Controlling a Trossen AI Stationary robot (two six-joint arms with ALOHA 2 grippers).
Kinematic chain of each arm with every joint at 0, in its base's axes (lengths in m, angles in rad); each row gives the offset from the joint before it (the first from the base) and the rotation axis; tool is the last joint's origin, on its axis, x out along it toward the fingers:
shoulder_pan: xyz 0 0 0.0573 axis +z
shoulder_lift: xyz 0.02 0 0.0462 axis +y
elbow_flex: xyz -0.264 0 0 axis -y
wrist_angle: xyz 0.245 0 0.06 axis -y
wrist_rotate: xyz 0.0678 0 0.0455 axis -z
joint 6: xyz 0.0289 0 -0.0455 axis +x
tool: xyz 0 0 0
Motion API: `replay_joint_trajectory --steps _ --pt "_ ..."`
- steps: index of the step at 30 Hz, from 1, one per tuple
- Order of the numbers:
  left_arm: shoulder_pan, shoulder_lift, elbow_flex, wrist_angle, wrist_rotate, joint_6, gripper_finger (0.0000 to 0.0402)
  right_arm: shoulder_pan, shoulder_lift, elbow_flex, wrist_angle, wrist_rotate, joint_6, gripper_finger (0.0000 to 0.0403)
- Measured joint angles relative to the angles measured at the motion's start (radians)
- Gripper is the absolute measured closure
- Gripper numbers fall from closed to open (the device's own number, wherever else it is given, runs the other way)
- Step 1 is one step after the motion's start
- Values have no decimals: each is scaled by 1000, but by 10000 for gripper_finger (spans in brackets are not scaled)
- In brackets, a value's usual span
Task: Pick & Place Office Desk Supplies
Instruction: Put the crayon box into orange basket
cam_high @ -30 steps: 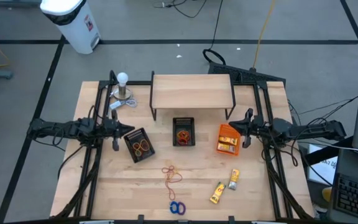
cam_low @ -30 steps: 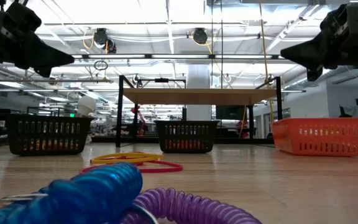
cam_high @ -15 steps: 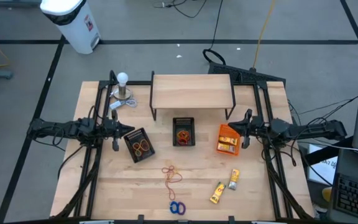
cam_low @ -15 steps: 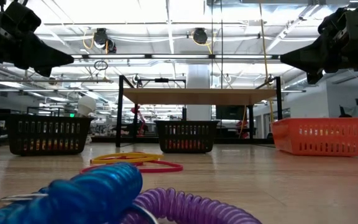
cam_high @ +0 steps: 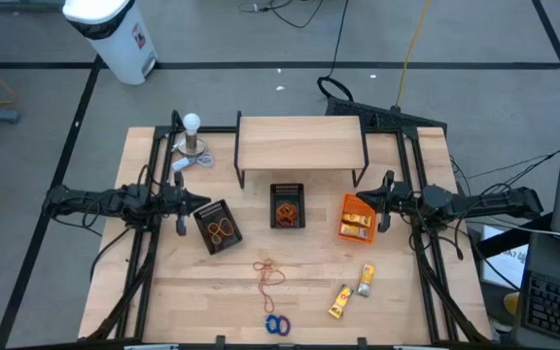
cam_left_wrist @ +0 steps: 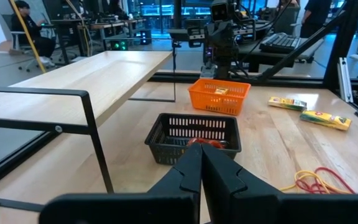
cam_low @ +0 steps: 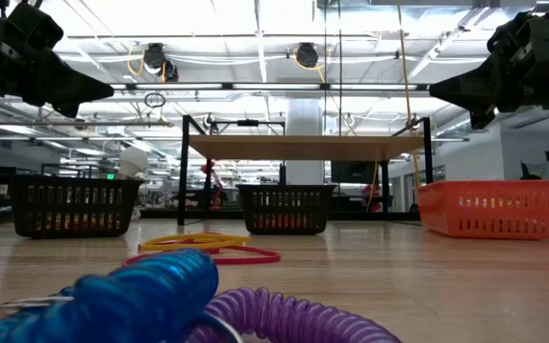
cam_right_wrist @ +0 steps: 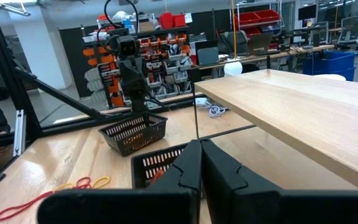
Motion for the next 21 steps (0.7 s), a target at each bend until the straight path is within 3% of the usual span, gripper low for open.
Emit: replay_joint_trajectory --steps 10,14,17,21 --pt "0 0 0 63 -17 -27 397 0 0 0 1 0 2 403" --pt "0 0 0 76 -17 -14 385 0 5 7 106 1 -1 403" --pt "0 0 0 67 -24 -18 381 12 33 63 73 -15 -22 403" --pt "0 0 0 66 -24 -18 381 47 134 243 -46 -27 -23 403"
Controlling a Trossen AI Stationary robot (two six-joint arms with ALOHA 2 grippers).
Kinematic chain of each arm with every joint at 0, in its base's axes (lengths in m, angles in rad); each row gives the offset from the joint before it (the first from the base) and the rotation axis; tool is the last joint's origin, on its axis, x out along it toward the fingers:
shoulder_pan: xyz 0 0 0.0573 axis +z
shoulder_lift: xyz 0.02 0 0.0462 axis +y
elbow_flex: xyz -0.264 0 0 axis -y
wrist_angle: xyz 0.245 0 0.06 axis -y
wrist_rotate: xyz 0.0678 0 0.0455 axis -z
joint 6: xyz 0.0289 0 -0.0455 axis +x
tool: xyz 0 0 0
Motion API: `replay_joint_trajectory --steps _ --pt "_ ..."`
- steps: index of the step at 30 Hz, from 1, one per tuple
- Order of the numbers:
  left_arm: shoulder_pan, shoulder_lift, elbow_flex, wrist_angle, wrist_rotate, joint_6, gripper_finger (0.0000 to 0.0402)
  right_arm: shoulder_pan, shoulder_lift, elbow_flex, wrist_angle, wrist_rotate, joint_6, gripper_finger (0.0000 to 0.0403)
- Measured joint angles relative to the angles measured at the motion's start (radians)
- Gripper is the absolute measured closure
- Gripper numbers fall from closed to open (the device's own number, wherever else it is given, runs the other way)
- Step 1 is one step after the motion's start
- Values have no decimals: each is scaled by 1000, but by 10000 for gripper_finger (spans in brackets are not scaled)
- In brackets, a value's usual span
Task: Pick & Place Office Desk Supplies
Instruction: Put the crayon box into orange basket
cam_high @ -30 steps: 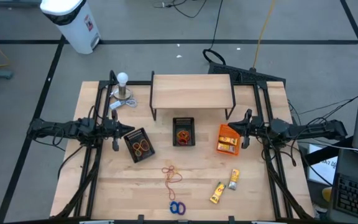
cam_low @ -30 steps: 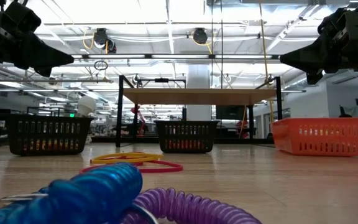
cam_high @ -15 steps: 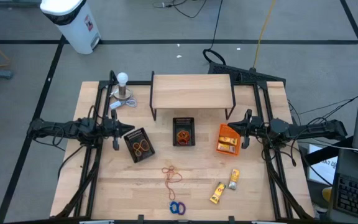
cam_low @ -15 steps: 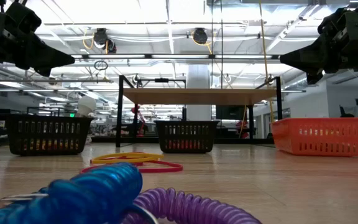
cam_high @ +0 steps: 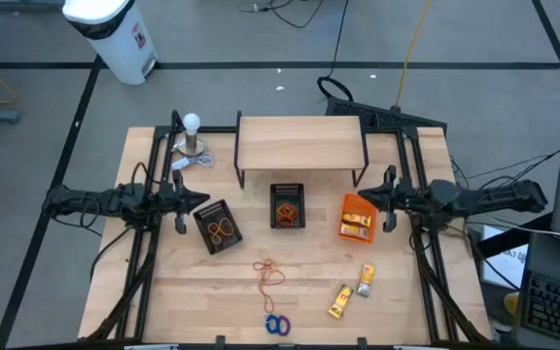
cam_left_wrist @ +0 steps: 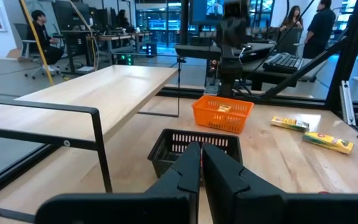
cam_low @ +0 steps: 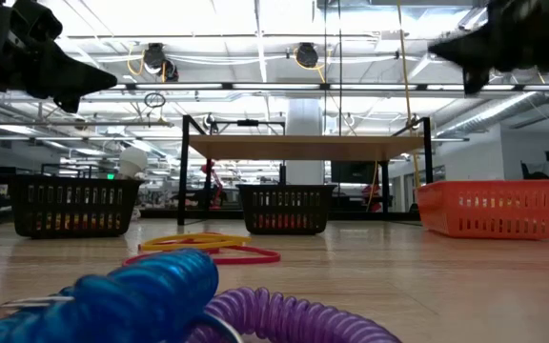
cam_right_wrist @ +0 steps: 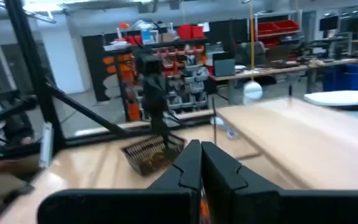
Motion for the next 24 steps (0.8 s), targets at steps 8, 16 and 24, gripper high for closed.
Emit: replay_joint_trajectory --steps 8,16,24 --pt "0 0 0 -1 0 -3 380 84 354 401 -463 -1 13 403" --pt "0 0 0 -2 0 -3 380 177 697 644 -667 -129 4 391" --pt "0 0 0 -1 0 -9 380 240 983 848 -855 -203 34 265"
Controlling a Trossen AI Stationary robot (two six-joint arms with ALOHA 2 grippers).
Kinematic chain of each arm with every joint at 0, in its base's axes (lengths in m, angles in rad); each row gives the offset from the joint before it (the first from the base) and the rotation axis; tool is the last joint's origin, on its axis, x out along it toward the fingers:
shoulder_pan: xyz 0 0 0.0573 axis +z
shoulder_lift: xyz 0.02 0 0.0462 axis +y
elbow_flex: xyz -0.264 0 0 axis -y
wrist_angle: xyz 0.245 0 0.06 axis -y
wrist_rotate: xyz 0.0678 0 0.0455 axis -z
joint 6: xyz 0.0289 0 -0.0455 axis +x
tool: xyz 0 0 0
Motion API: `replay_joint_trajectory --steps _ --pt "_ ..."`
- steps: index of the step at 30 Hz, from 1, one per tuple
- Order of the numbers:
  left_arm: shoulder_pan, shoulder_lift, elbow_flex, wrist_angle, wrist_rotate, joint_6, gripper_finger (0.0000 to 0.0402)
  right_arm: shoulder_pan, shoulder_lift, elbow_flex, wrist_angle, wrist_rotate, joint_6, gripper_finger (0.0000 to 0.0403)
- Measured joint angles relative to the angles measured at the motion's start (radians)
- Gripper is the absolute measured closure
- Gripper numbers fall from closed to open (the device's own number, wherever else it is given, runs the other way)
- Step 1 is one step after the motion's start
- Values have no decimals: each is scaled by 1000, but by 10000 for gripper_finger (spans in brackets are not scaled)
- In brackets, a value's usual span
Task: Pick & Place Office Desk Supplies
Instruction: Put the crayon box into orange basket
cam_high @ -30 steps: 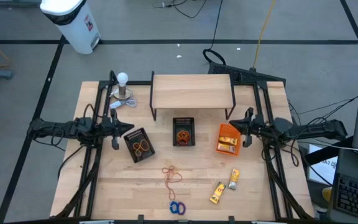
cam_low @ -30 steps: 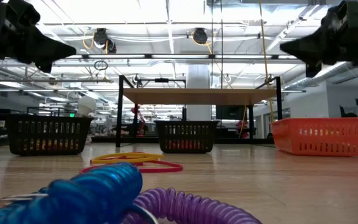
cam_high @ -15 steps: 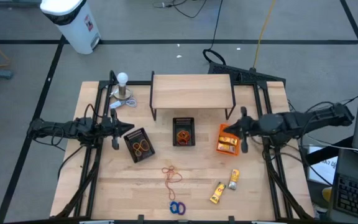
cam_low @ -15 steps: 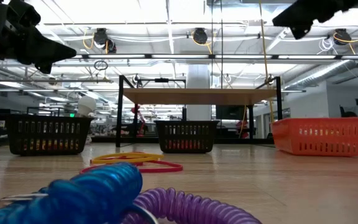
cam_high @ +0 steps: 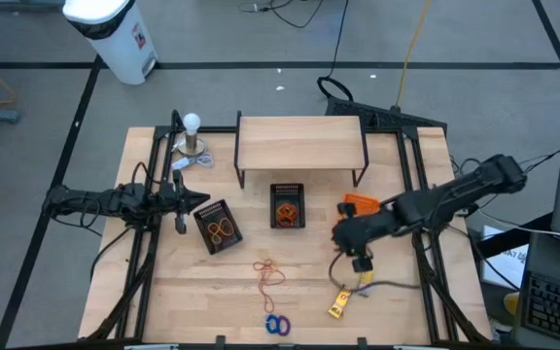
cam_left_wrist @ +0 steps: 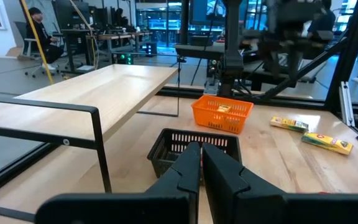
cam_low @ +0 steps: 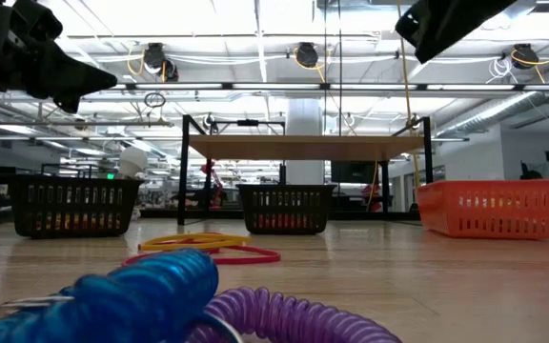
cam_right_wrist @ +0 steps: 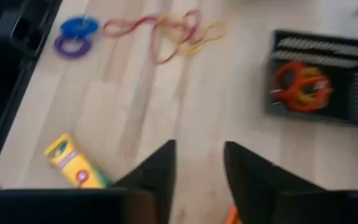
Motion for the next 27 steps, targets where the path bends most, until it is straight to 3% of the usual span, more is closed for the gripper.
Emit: replay_joint_trajectory --steps 5,10,19,27 --pt "0 0 0 0 0 -28 380 26 95 23 1 -104 -27 178" --pt "0 0 0 2 -1 -33 380 90 161 22 45 -139 -64 133" --pt "0 0 0 1 -1 -76 380 223 251 22 77 -104 -62 130" --pt "0 0 0 -1 -1 -59 380 268 376 21 105 -104 -73 138"
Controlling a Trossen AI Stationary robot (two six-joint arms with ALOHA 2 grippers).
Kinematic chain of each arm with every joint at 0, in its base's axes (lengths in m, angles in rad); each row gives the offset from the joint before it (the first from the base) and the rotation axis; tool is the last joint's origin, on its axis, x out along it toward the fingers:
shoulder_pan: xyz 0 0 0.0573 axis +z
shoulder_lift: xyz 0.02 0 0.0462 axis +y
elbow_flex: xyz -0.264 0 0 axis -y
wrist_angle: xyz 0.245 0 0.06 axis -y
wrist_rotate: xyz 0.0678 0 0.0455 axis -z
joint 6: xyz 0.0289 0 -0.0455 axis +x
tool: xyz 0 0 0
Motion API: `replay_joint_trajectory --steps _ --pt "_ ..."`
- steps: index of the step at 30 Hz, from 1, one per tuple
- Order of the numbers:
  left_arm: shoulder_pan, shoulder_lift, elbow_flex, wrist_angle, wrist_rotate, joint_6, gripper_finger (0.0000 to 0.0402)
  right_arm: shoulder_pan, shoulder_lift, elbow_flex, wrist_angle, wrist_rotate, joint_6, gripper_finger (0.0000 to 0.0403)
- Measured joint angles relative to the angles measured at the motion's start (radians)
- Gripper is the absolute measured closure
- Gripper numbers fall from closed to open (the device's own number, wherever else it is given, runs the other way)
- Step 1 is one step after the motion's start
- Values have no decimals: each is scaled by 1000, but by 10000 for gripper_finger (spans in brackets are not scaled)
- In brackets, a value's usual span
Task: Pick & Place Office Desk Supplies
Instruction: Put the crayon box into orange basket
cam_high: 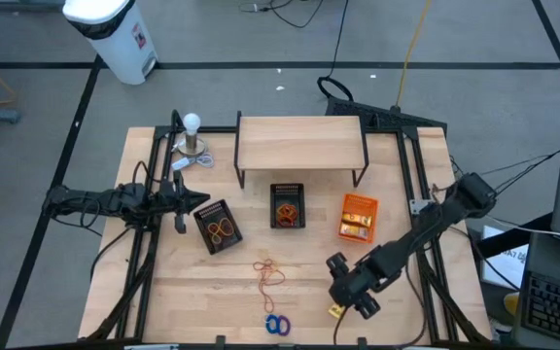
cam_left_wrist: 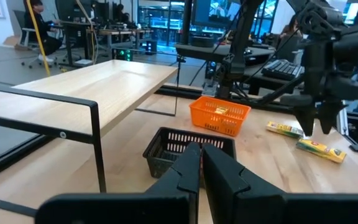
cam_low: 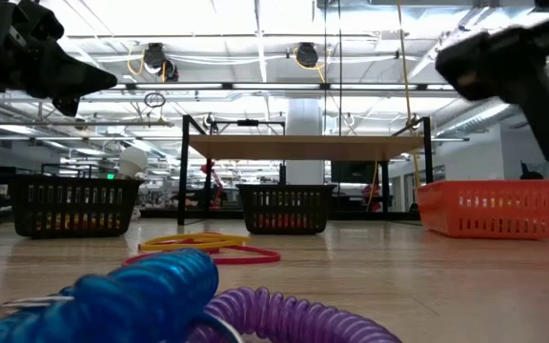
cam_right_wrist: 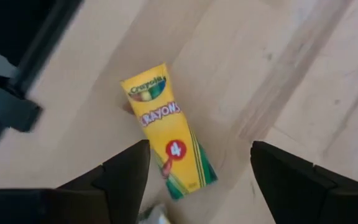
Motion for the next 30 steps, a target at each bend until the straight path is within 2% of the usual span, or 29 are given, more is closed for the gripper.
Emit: replay_joint_trajectory --steps 7,16,24,30 --pt "0 0 0 0 0 25 380 11 69 0 5 -30 -21 138" --pt "0 0 0 -34 0 50 380 18 73 0 6 -55 -46 139" --pt "0 0 0 -78 0 38 380 17 109 0 6 -54 -131 156" --pt "0 0 0 -78 0 39 380 0 141 0 -10 -57 -134 171"
